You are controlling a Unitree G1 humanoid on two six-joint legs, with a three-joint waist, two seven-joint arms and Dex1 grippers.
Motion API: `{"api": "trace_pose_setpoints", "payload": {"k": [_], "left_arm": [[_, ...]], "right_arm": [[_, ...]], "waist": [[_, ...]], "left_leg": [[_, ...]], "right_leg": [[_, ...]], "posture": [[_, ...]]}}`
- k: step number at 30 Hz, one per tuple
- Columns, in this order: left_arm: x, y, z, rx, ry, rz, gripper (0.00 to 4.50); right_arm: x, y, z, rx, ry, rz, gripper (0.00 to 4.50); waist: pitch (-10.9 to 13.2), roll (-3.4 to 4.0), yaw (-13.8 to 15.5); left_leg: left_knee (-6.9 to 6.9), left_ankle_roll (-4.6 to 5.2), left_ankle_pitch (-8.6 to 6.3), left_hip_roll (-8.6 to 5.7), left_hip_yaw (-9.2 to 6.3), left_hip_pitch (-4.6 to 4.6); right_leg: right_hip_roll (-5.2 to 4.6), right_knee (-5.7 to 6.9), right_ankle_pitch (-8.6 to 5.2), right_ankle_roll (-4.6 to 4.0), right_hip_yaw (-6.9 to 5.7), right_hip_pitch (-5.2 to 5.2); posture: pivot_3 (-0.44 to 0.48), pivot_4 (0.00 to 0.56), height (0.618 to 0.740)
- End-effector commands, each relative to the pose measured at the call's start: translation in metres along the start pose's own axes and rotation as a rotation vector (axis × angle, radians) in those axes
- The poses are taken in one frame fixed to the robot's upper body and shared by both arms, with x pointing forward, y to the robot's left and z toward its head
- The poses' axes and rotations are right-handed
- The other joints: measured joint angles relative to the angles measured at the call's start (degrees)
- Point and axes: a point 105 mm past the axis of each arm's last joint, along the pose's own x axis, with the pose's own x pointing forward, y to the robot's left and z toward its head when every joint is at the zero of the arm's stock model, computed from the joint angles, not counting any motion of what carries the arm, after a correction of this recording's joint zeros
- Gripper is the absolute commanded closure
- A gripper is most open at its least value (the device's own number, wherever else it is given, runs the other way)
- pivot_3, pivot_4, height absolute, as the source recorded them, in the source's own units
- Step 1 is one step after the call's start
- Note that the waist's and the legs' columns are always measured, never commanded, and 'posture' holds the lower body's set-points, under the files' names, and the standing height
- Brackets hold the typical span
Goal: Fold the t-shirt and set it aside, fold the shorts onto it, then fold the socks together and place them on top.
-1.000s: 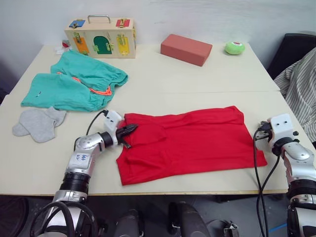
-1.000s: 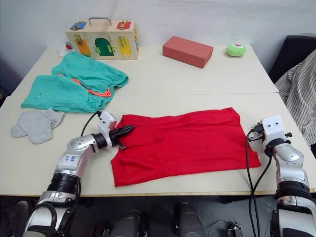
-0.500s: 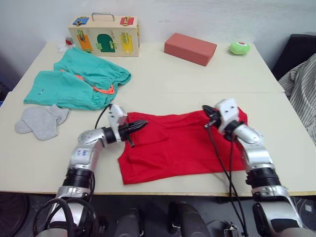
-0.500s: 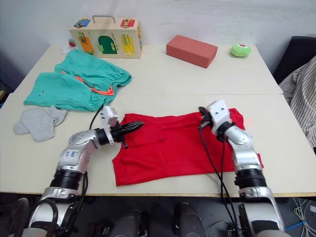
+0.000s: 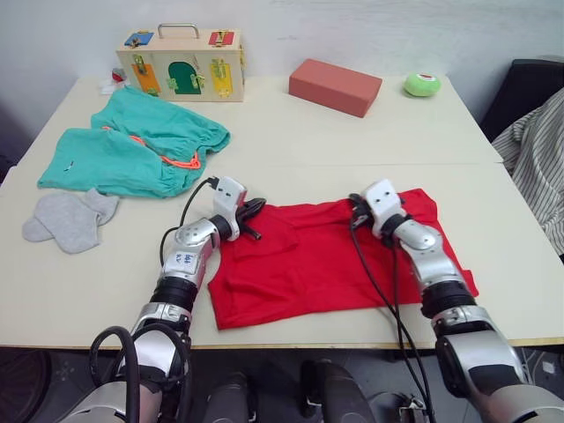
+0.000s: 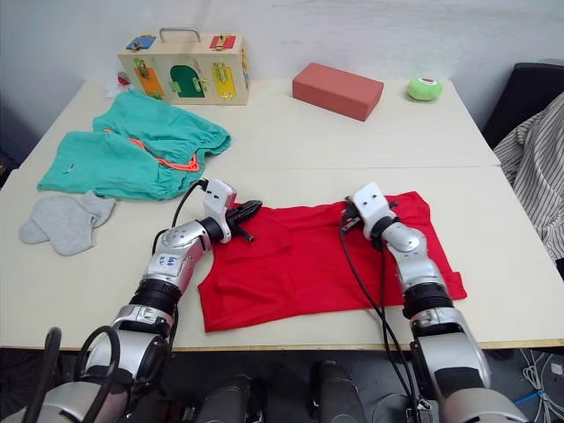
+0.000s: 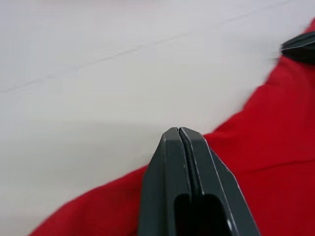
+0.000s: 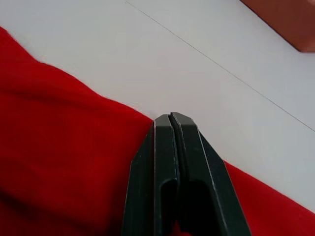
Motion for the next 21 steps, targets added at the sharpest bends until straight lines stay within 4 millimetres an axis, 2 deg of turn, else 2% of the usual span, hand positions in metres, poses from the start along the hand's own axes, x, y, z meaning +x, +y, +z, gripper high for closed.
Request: {"api": "trace_pose_setpoints", "payload": {"k": [1,7,10,13,15,16,18,21], "left_arm": [[-0.01,0.016,-0.018,-0.029,0.051,0.08,4.48],[-0.018,0.03,-0.021,-0.047,0.034,0.144,4.48],[-0.02,0.035,-0.007,-0.121,-0.063,0.154,4.48],[-0.023,0.032,0.012,-0.144,-0.162,0.103,4.48],[-0.026,0.029,0.022,-0.135,-0.206,0.054,4.48],[-0.03,0.024,0.029,-0.119,-0.228,0.005,4.48],[-0.038,0.01,0.04,-0.069,-0.245,-0.113,4.48],[-0.048,-0.011,0.04,0.005,-0.202,-0.246,4.48]], "right_arm": [[-0.014,-0.038,-0.011,-0.007,0.026,-0.129,4.5],[-0.043,-0.088,-0.038,0.033,0.126,-0.325,4.5],[-0.054,-0.104,-0.044,0.083,0.144,-0.394,4.5],[-0.057,-0.114,-0.036,0.124,0.096,-0.425,4.5],[-0.055,-0.115,-0.026,0.144,0.039,-0.408,4.5],[-0.05,-0.11,-0.014,0.146,-0.02,-0.36,4.5],[-0.042,-0.098,0.005,0.119,-0.11,-0.258,4.5],[-0.036,-0.076,0.02,0.075,-0.171,-0.132,4.5]], "waist": [[0.0,0.0,0.0],[0.0,0.01,-0.4],[0.0,0.01,-0.5],[0.0,0.0,-0.7],[0.0,-0.02,-0.9],[0.0,-0.02,-1.0],[0.0,-0.02,-1.3],[0.1,0.02,-1.4]], "left_leg": [[0.0,0.0,0.0,0.0,0.0,0.0],[-0.05,-0.07,0.03,0.03,0.07,0.1],[-0.05,-0.08,0.04,0.04,0.08,0.09],[-0.07,-0.09,0.04,0.05,0.08,0.06],[-0.08,-0.1,0.04,0.05,0.08,0.03],[-0.09,-0.1,0.04,0.04,0.08,0.02],[-0.11,-0.1,0.04,0.04,0.08,0.0],[-0.15,-0.14,0.05,0.06,0.09,0.0]], "right_leg": [[0.0,-0.01,0.0,0.0,0.0,0.0],[0.04,0.02,0.0,0.0,0.04,0.01],[0.04,0.02,0.0,0.0,0.05,0.01],[0.05,-0.02,0.0,0.0,0.04,-0.01],[0.06,-0.03,0.0,0.0,0.04,-0.03],[0.07,-0.04,0.0,0.0,0.04,-0.03],[0.08,-0.06,0.0,0.0,0.04,-0.04],[0.12,-0.06,0.0,0.0,0.07,-0.06]], "posture": [[0.0,0.15,0.74],[0.0,0.15,0.74],[0.0,0.15,0.74],[0.0,0.15,0.74],[0.0,0.15,0.74],[0.0,0.15,0.74],[0.0,0.15,0.74],[0.0,0.15,0.74]]}}
